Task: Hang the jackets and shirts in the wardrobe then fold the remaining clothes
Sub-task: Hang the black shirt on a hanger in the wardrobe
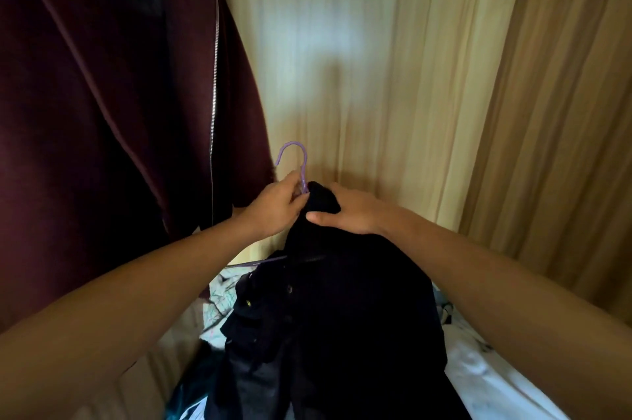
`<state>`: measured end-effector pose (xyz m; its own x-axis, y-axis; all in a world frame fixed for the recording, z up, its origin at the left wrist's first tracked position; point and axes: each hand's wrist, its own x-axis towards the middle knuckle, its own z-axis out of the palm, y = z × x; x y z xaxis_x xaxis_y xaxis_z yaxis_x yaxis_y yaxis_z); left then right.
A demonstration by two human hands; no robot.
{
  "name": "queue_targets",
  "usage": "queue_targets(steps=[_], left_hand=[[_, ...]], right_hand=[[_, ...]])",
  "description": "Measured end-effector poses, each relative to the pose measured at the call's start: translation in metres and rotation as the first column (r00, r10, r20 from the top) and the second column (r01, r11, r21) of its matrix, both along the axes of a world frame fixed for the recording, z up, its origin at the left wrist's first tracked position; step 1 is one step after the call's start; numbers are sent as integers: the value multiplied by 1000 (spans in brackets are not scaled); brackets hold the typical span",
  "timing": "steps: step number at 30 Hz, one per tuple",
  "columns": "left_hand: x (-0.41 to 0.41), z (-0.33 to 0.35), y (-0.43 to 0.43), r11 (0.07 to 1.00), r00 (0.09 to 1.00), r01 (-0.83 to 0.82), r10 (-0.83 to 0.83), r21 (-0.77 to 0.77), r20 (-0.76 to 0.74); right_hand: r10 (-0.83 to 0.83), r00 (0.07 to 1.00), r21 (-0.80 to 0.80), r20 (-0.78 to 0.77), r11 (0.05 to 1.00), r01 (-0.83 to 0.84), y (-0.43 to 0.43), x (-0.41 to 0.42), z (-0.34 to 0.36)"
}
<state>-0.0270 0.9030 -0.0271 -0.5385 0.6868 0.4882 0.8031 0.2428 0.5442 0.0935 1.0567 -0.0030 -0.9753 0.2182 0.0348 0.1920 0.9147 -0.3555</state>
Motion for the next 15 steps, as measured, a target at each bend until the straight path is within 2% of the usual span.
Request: queue_targets(steps=[2, 4, 6, 7, 8, 9, 10, 11, 12, 13, 14, 15], left_hand=[[-7, -9, -2, 995, 968, -102, 98, -3, -229], [-7, -17, -9, 988, 829, -137, 156, 74, -537], [-6, -28, -19, 1000, 625, -11, -2, -12, -780], [-7, -37, -24, 993, 529, 34, -115, -114, -841], [-7, -47, -26, 976, 468, 40, -207, -213, -859], [-6, -58, -27, 956, 471, 15, -265, -292, -841], [-3, -67, -27, 932, 539, -44, -282, -360, -794], [-2, -76, -26, 896, 659, -120, -250, -427, -709], [-3, -85, -23, 850, 791, -168, -186, -499, -583], [-7, -94, -21, 806, 914, -152, -106, -572, -392], [-11, -100, -20, 802, 982, -75, -43, -593, -182], [-15, -104, -19, 822, 1000, 9, -18, -570, -10]], right_hand=[[-46, 996, -25, -71, 999, 45, 13, -3, -6], [-82, 991, -78, -110, 994, 73, 24, -4, -4], [-110, 987, -140, -115, 986, 94, 35, -6, 2], [-114, 988, -165, -107, 982, 95, 41, -8, 3], [-114, 988, -187, -103, 978, 93, 46, -9, 5], [-111, 989, -208, -98, 974, 88, 49, -10, 7], [-109, 989, -231, -103, 969, 83, 50, -9, 10], [-117, 986, -261, -118, 962, 83, 48, -6, 14], [-127, 983, -289, -132, 953, 84, 47, -2, 18], [-135, 980, -315, -144, 945, 84, 46, 2, 22], [-143, 977, -332, -161, 940, 83, 47, 4, 24], [-149, 972, -349, -182, 934, 77, 46, 8, 26]])
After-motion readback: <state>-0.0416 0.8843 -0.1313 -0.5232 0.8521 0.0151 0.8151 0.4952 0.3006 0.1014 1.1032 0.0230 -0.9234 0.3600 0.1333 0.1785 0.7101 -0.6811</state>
